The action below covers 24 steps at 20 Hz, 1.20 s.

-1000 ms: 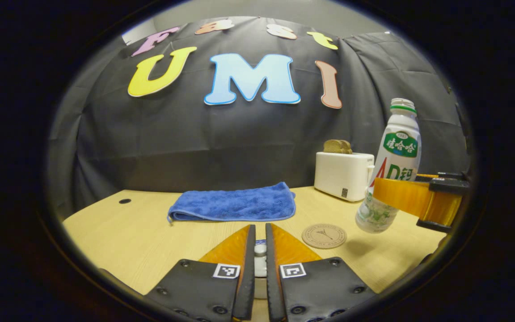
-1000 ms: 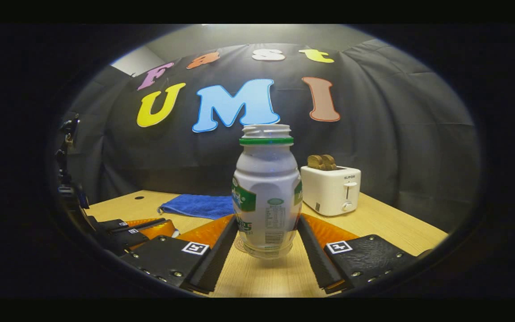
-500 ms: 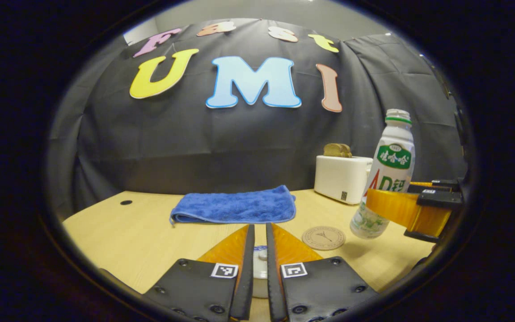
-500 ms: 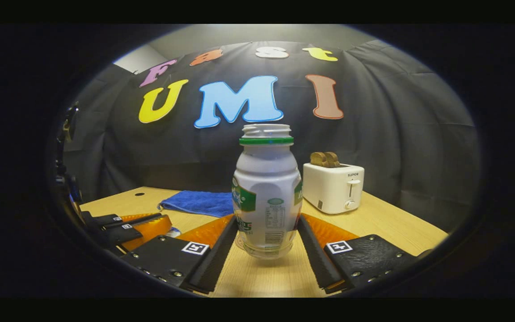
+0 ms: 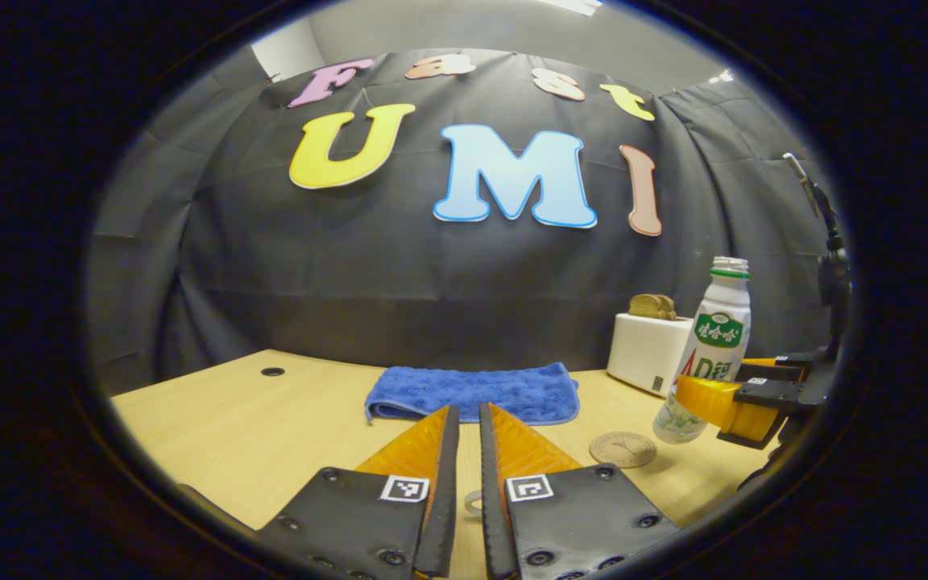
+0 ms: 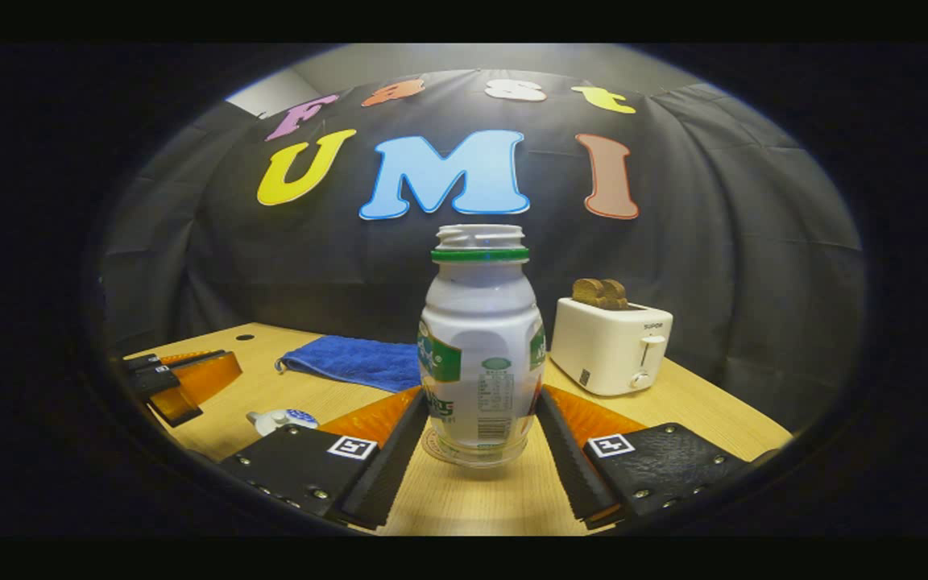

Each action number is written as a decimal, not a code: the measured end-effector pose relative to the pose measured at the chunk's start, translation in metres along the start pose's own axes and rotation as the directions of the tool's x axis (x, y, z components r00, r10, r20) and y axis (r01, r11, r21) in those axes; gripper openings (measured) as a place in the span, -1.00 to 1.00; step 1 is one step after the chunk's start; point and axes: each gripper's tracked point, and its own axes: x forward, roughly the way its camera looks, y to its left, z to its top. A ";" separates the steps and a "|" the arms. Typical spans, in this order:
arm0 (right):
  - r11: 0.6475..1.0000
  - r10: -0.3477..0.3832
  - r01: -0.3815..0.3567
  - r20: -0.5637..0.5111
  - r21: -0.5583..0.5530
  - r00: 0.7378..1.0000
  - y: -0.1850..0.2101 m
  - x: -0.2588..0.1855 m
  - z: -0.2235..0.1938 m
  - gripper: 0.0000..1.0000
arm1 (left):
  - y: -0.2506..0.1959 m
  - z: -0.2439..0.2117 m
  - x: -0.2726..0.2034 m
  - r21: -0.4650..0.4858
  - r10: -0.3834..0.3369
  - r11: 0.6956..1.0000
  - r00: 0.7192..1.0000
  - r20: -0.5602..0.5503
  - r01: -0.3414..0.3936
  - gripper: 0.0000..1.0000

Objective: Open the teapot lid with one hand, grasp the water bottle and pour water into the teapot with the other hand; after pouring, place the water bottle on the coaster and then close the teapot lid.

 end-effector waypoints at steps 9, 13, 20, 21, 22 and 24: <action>1.000 0.017 -0.018 -0.065 -0.006 0.998 0.008 0.047 -0.008 0.60 | 0.025 0.005 -0.005 -0.073 0.044 0.996 0.999 -0.001 -0.044 -0.53; 1.000 0.029 -0.029 -0.104 0.005 0.994 0.012 0.061 -0.021 0.60 | 0.028 0.006 -0.006 -0.079 0.054 0.995 0.999 0.002 -0.054 -0.51; 1.000 0.028 -0.028 -0.159 0.007 0.987 0.012 0.067 -0.040 0.60 | 0.029 0.004 -0.004 -0.113 0.046 0.992 0.999 -0.012 -0.047 -0.53; 1.000 0.030 -0.029 -0.166 0.008 0.986 0.012 0.068 -0.042 0.60 | 0.029 0.003 -0.005 -0.113 0.047 0.992 0.999 -0.013 -0.048 -0.53; 0.999 0.031 -0.029 -0.159 0.014 0.987 0.012 0.069 -0.041 0.60 | 0.029 0.004 -0.005 -0.111 0.048 0.993 0.999 -0.014 -0.049 -0.51; 0.999 0.032 -0.030 -0.160 0.017 0.987 0.011 0.068 -0.042 0.60 | 0.029 0.004 -0.005 -0.112 0.048 0.993 0.999 -0.014 -0.050 -0.51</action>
